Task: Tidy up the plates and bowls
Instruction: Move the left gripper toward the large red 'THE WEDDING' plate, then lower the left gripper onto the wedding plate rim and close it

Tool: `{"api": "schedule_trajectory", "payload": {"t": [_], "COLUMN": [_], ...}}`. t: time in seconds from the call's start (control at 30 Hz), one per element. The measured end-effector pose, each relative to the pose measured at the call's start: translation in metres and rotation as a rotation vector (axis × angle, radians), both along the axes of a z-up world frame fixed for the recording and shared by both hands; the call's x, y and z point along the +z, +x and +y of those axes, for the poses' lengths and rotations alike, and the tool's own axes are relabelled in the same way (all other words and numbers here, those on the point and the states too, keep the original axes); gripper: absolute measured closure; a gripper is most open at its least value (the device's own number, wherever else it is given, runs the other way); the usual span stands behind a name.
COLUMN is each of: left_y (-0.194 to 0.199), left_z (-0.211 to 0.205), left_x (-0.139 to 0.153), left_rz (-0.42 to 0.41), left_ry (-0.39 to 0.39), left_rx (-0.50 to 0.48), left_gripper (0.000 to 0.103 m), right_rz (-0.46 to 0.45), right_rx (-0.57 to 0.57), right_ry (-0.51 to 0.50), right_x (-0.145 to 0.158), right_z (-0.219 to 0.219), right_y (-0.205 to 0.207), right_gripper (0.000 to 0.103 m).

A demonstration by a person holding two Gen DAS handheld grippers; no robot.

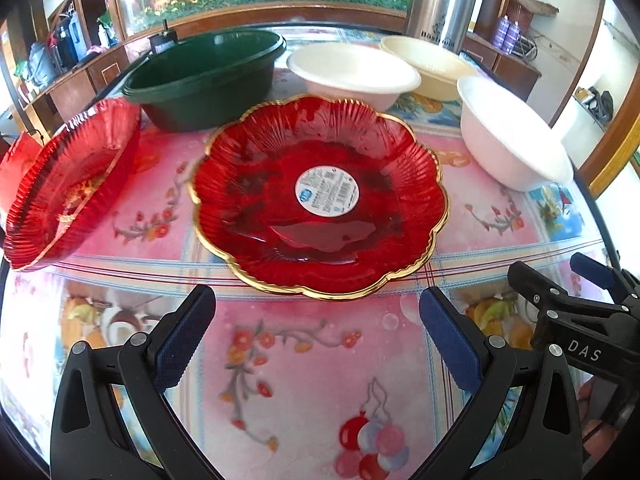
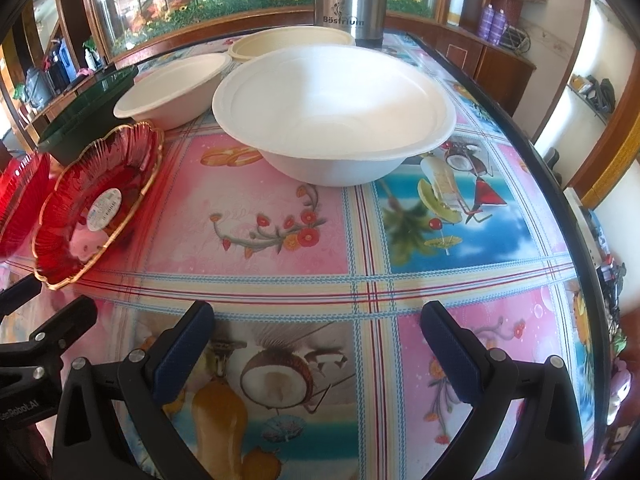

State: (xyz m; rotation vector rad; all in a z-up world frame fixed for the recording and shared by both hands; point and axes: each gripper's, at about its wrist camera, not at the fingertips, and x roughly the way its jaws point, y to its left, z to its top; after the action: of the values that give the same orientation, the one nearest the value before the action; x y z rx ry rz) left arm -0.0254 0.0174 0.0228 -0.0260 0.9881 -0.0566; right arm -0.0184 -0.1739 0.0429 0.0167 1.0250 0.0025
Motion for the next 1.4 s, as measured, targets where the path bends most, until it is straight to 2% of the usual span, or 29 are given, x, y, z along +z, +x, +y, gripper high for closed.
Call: {"api": "schedule_trajectory", "payload": {"t": [0.3,0.73,0.9,1.4], "left_y": [-0.010,-0.016,-0.020,-0.007], "left_z": [0.019,0.066,0.096,0.200], "left_x": [0.011,0.029,0.037,0.059], "left_rz": [-0.015,-0.036,-0.039,-0.063], "left_ry": [0.015,-0.001,0.005,0.054], "left_rx": [0.008,0.103,0.162,0.322], "left_gripper": [0.000,0.000,0.000,0.000], "right_rz": [-0.036,-0.108,-0.132,-0.148], "right_rx": [0.020,0.116,0.196,0.408], "right_ry": [0.034,0.033,0.033,0.051], "right_x": [0.021,0.057,0.072,0.087], "right_z": [0.010,0.051,0.082,0.185], "right_y": [-0.009,-0.011,-0.009,0.019], "right_gripper": [0.000,0.000,0.000,0.000]}}
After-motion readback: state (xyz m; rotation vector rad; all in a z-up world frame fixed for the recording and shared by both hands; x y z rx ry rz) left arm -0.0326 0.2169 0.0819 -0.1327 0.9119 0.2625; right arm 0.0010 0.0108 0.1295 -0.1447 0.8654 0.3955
